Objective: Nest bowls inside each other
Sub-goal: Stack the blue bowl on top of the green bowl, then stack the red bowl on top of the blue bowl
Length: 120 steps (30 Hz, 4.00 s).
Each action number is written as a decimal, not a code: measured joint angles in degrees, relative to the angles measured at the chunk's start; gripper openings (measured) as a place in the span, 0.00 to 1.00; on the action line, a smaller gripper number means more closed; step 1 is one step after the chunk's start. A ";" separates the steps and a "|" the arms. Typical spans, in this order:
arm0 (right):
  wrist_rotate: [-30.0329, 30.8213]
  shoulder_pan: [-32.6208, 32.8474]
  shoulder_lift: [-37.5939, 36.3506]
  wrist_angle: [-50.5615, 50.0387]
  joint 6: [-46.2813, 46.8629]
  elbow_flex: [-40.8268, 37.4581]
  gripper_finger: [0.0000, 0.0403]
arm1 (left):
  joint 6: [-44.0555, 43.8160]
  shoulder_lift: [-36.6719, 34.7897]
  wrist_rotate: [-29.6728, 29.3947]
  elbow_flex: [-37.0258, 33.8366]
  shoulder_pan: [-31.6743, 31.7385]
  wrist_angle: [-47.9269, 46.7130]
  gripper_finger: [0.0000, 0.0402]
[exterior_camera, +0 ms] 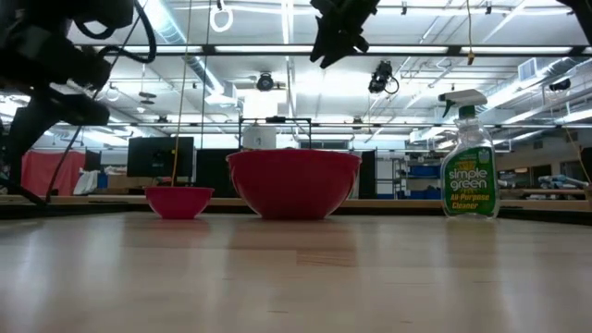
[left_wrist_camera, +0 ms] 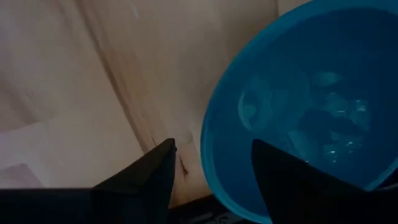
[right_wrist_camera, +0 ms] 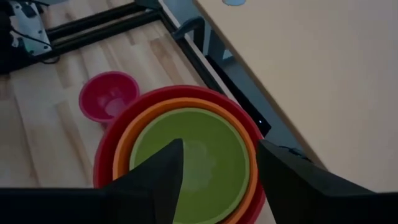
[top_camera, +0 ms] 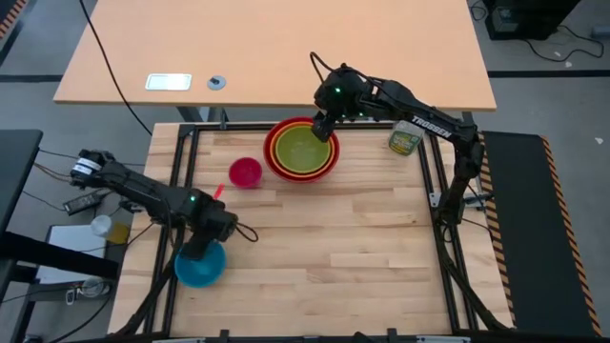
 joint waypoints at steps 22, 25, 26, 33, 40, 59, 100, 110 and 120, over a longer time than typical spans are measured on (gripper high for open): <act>-0.17 0.25 0.07 2.31 0.03 -0.02 0.51 | 0.32 6.89 0.41 0.00 -1.49 1.96 0.04; -0.20 0.25 0.07 2.29 -0.60 -0.02 0.51 | 0.13 6.89 1.14 0.00 -1.49 2.34 0.03; -0.23 0.25 0.07 2.31 -0.82 -0.02 0.51 | 0.11 6.89 1.34 0.00 -1.49 2.34 0.03; -1.36 -0.06 -0.69 0.75 -1.87 -0.04 0.51 | -2.43 5.97 3.26 2.68 0.70 2.00 0.02; -5.18 -2.62 -2.39 -5.99 -3.11 -1.13 0.49 | -2.68 7.10 0.28 11.83 8.36 1.73 0.02; -7.45 -1.66 -30.89 7.35 6.25 -42.16 0.42 | 2.25 33.42 0.67 56.04 34.58 -2.53 0.02; -1.28 13.89 -44.56 18.24 30.15 -64.22 0.42 | 2.76 57.50 -2.69 75.98 54.09 -4.80 0.42; 0.69 13.78 -44.58 18.22 31.68 -64.22 0.42 | 10.66 46.69 -0.65 72.15 56.80 2.35 0.43; 3.87 13.87 -44.58 20.38 34.14 -64.22 0.42 | 2.91 27.00 -0.95 41.60 66.20 12.43 0.43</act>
